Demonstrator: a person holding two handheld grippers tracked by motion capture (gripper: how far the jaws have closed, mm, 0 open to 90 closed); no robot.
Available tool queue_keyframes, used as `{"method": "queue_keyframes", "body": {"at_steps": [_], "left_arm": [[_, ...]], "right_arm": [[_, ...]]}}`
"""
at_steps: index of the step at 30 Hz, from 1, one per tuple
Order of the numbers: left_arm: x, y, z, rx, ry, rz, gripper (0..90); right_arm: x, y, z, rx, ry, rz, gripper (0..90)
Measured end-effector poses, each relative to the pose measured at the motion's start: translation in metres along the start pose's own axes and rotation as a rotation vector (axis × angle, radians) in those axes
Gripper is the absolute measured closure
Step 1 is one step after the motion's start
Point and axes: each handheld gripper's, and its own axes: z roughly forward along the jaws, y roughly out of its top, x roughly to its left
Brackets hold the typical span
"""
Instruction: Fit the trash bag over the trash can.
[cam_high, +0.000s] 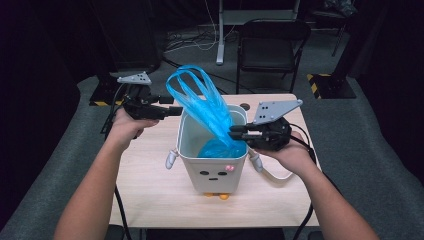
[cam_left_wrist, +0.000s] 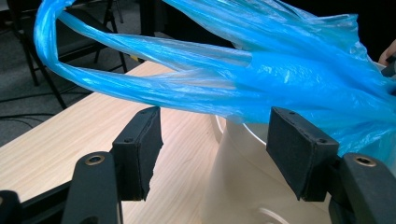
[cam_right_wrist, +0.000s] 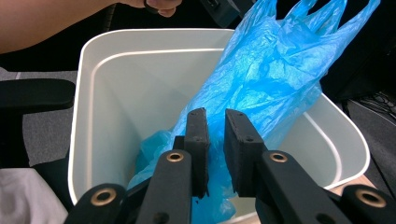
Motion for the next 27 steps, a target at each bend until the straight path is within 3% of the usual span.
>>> {"method": "queue_keyframes", "body": {"at_steps": [7, 10, 11, 18, 20, 27], "left_arm": [[0.007, 0.002, 0.008, -0.016, -0.027, -0.026, 37.2], [0.011, 0.003, 0.010, -0.034, -0.052, -0.035, 48.6], [0.011, 0.003, 0.011, -0.040, -0.040, -0.034, 53.1], [0.007, 0.008, 0.011, -0.087, -0.026, 0.018, 85.3], [0.006, 0.009, 0.010, -0.095, -0.022, 0.027, 89.1], [-0.006, 0.009, 0.000, -0.071, -0.007, 0.080, 89.7]], "right_arm": [[0.001, -0.001, 0.003, 0.013, -0.002, -0.011, 79.3], [0.001, -0.002, 0.003, 0.008, 0.000, -0.009, 79.3], [0.001, -0.003, 0.004, 0.008, 0.001, -0.007, 79.3], [-0.002, -0.006, 0.006, 0.012, -0.002, 0.002, 79.2], [-0.002, -0.007, 0.005, 0.010, -0.006, 0.000, 78.9], [-0.004, -0.007, -0.005, -0.008, -0.011, 0.014, 73.4]]}}
